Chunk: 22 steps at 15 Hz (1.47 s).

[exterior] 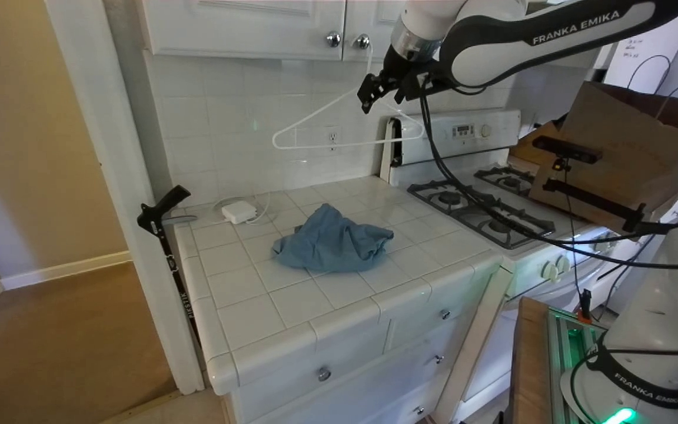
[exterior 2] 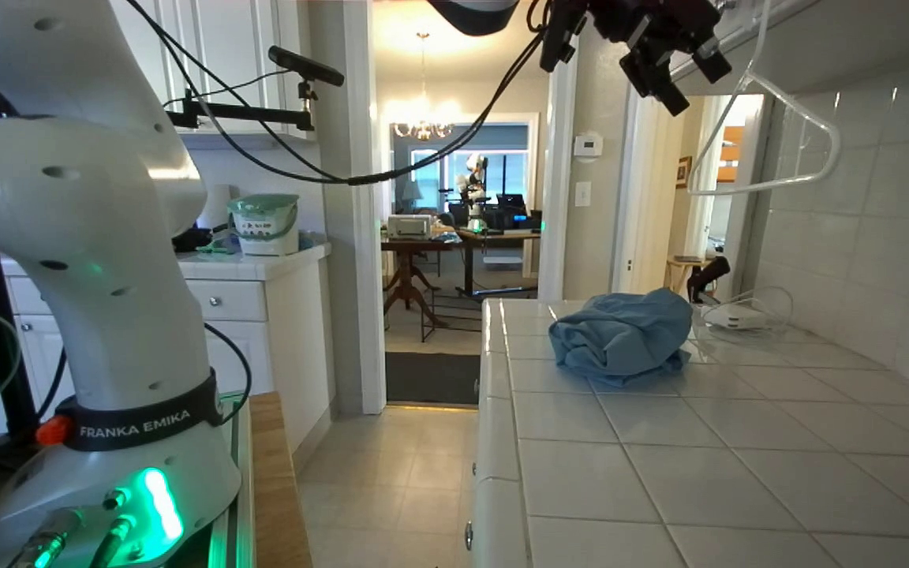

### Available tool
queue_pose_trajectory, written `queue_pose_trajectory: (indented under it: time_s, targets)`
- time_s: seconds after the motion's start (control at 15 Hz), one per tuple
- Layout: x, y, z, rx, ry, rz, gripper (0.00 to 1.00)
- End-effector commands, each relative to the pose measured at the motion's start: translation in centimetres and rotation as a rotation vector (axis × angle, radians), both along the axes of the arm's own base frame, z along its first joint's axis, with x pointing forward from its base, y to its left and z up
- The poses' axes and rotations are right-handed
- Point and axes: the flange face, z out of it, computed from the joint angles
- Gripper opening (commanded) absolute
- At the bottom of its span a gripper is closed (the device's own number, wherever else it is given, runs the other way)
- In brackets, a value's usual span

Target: Put the white hanger on the counter.

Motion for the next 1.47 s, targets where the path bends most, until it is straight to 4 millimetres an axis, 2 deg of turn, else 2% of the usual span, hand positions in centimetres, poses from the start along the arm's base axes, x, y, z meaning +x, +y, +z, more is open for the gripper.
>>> queue_pose_trajectory:
  time_s: [0.0, 0.4, 0.47, 0.87, 1.2, 1.4]
  targets:
    - [1.6, -0.8, 1.5, -0.042, -0.080, -0.035, 1.00]
    - [3.1, -0.9, 2.9, -0.061, -0.173, -0.016, 1.00]
    - [2.1, -0.8, 2.5, -0.053, -0.130, -0.013, 1.00]
    - [2.7, -1.0, 2.7, -0.048, -0.155, -0.018, 1.00]
    - [2.9, -1.5, 4.2, -0.042, -0.239, -0.025, 1.00]
    - [3.1, -1.4, 4.3, -0.039, -0.270, -0.019, 1.00]
